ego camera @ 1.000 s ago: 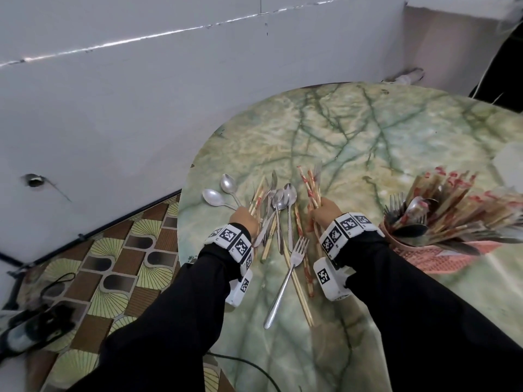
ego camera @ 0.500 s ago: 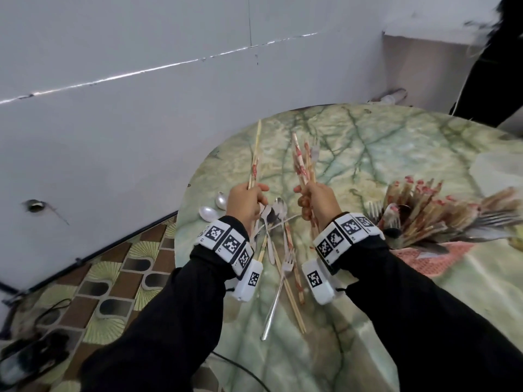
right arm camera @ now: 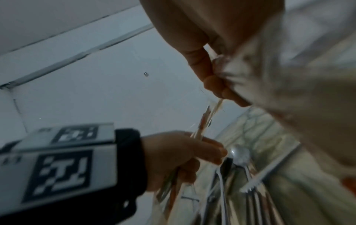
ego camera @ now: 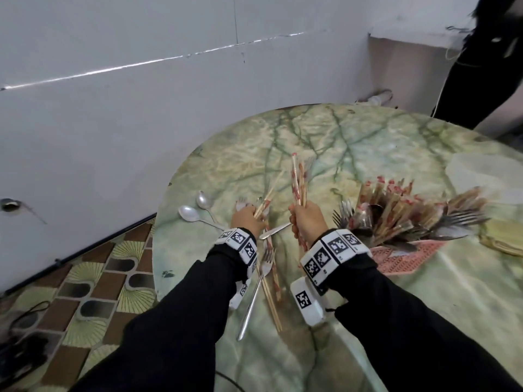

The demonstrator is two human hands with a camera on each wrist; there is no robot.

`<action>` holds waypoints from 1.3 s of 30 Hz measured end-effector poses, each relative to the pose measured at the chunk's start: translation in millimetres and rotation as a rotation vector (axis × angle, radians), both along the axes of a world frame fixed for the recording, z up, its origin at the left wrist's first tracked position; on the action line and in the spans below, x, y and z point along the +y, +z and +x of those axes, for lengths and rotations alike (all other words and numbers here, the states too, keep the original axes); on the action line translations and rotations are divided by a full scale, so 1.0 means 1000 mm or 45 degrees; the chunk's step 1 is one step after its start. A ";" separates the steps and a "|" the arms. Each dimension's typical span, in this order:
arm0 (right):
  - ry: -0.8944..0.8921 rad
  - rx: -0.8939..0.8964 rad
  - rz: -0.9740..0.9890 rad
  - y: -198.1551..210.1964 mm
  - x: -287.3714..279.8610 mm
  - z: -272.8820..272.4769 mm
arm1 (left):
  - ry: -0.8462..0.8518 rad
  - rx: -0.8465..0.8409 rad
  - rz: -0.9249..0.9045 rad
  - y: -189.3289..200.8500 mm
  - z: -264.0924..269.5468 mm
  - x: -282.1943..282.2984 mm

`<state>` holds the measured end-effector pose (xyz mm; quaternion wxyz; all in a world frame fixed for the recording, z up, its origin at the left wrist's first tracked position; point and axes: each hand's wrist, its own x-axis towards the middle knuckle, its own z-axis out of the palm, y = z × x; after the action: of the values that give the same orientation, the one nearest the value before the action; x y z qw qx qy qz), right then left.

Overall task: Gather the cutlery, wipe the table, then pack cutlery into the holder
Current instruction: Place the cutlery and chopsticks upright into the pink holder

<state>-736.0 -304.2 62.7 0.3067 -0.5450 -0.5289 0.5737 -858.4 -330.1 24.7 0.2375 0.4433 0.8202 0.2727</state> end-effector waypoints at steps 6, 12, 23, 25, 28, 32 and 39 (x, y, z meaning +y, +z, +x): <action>-0.078 -0.188 -0.063 -0.053 0.012 -0.006 | -0.238 0.177 -0.274 -0.018 0.011 0.028; -0.091 -0.270 -0.181 -0.078 0.023 -0.002 | -0.357 0.306 -0.426 -0.025 0.015 0.043; -0.068 -0.245 -0.233 -0.079 0.016 0.003 | -0.357 0.201 -0.509 -0.013 0.012 0.039; -0.087 -0.177 -0.229 -0.074 0.009 0.003 | -0.266 0.126 -0.489 -0.008 0.007 0.032; -0.052 -0.166 -0.147 -0.070 -0.006 -0.003 | -0.133 0.052 -0.413 -0.004 -0.006 0.020; 0.025 -0.238 0.008 -0.068 -0.025 -0.014 | -0.061 -0.053 -0.354 -0.005 -0.022 -0.001; 0.022 -0.525 0.028 -0.070 -0.032 -0.012 | 0.166 0.038 -0.317 -0.015 -0.060 -0.037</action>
<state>-747.7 -336.1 -7.2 0.1929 -0.6429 -0.5916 0.4467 -918.4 -367.3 10.0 0.2604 0.3600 0.8782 0.1770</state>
